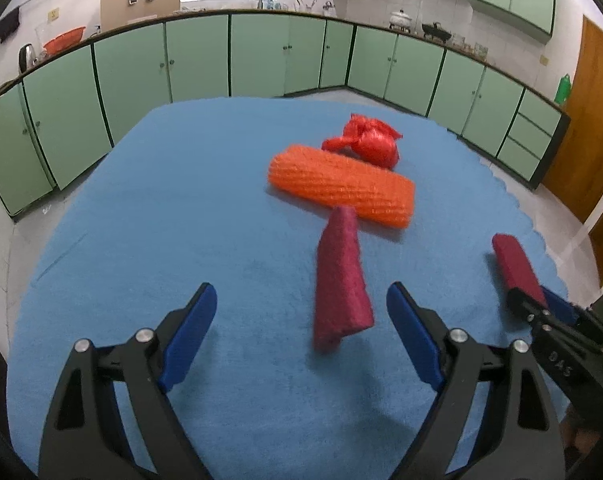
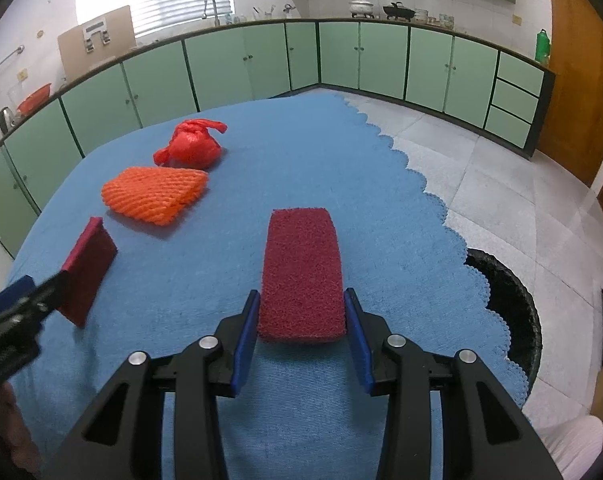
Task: Collect trash
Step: 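Grasp the other dark red pad with the left tool, then carry both red pads over the black bin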
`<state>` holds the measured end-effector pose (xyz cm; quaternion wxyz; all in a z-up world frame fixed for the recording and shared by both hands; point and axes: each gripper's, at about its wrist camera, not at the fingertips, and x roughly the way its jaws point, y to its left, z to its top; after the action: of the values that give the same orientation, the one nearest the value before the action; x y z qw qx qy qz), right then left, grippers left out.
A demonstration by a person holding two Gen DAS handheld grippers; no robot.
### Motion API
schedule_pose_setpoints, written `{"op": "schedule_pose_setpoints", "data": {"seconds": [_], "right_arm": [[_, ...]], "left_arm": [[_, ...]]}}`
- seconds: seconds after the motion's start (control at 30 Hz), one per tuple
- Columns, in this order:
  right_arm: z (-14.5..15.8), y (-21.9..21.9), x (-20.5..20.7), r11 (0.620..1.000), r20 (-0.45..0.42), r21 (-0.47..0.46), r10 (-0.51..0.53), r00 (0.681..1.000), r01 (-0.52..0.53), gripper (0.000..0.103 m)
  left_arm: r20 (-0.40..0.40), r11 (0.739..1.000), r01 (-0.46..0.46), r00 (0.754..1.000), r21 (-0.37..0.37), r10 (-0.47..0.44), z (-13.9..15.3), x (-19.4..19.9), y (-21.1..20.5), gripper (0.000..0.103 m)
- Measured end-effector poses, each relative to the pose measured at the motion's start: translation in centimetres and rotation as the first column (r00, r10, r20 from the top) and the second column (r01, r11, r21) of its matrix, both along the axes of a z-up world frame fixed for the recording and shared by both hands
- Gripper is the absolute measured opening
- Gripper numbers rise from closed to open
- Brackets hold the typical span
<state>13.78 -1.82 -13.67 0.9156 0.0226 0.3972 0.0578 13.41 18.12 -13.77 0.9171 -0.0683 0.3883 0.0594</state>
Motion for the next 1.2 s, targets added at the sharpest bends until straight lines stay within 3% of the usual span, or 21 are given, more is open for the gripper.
{"op": "schedule_pose_setpoints", "data": {"seconds": [0.1, 0.2, 0.27, 0.37, 0.63, 0.9, 1.2], "right_arm": [[-0.1, -0.1, -0.1, 1.000, -0.003, 0.001, 0.007, 1.000, -0.007, 0.041], [-0.1, -0.2, -0.1, 1.000, -0.001, 0.001, 0.012, 1.000, -0.012, 0.041], [0.1, -0.4, -0.3, 1.000, 0.007, 0.003, 0.016, 1.000, -0.016, 0.041], [0.3, -0.6, -0.3, 1.000, 0.016, 0.002, 0.019, 1.000, -0.019, 0.041], [1.6, -2.0, -0.6, 1.000, 0.043, 0.024, 0.016, 0.999, -0.017, 0.041], [3.9, -5.3, -0.9, 0.998, 0.088, 0.056, -0.019, 0.996, 0.014, 0.041], [6.0, -13.7, -1.7, 0.989, 0.130, 0.049, -0.145, 0.981, 0.140, 0.041]], "left_arm": [[-0.026, 1.000, -0.010, 1.000, 0.010, 0.010, -0.8, 0.5, -0.2, 0.067], [-0.044, 1.000, -0.013, 0.999, 0.010, 0.013, -1.3, 0.8, -0.2, 0.044], [-0.048, 1.000, -0.006, 0.999, 0.000, 0.006, -1.4, 1.0, -0.3, 0.022], [-0.033, 1.000, 0.009, 0.999, 0.015, -0.008, -1.1, 0.8, -0.8, 0.015], [0.018, 0.999, 0.036, 0.999, 0.012, -0.036, 1.0, 0.3, -2.1, 0.014], [0.071, 0.992, 0.127, 0.989, 0.001, -0.126, 3.8, 0.8, -5.7, 0.014], [0.114, 0.949, 0.313, 0.945, -0.030, -0.308, 5.4, 3.2, -14.3, 0.014]]}}
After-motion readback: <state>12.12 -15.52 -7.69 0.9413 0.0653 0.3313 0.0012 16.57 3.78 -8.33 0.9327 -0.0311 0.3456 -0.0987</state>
